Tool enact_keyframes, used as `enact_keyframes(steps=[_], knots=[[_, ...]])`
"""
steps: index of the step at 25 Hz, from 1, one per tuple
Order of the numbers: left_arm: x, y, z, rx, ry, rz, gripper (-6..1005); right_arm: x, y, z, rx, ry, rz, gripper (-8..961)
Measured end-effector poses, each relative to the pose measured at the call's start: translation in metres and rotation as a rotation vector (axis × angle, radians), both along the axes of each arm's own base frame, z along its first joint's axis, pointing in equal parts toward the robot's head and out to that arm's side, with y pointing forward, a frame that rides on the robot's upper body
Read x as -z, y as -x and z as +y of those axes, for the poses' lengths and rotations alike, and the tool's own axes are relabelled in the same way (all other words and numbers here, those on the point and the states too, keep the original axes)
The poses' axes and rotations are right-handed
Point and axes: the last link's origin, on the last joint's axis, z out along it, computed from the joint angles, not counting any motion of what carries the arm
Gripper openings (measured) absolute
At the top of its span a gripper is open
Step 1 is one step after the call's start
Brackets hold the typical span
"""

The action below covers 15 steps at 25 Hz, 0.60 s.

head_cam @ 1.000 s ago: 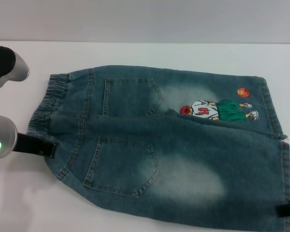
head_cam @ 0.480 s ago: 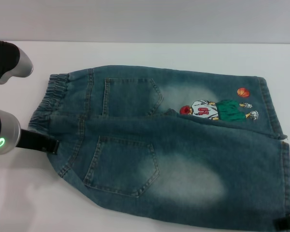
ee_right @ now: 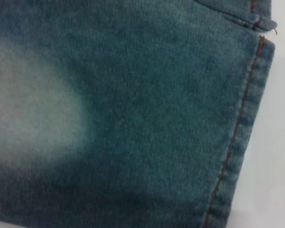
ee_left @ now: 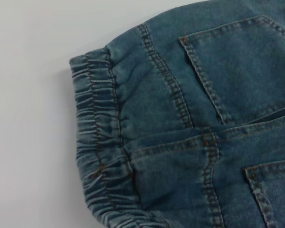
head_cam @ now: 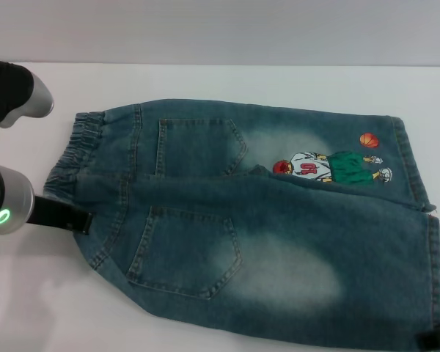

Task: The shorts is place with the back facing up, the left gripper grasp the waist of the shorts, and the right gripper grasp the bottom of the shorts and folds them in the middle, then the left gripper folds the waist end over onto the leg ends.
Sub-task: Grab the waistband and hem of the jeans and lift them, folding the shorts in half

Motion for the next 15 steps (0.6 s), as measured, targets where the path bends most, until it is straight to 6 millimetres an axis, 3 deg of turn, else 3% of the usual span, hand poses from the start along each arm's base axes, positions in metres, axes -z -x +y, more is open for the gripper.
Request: enact_keyframes(steps=[15], knots=[[0.0010, -0.0029, 0.0018, 0.013, 0.004, 0.002, 1, 0.0045, -0.0047, -0.0002, 0.012, 0.008, -0.001, 743]])
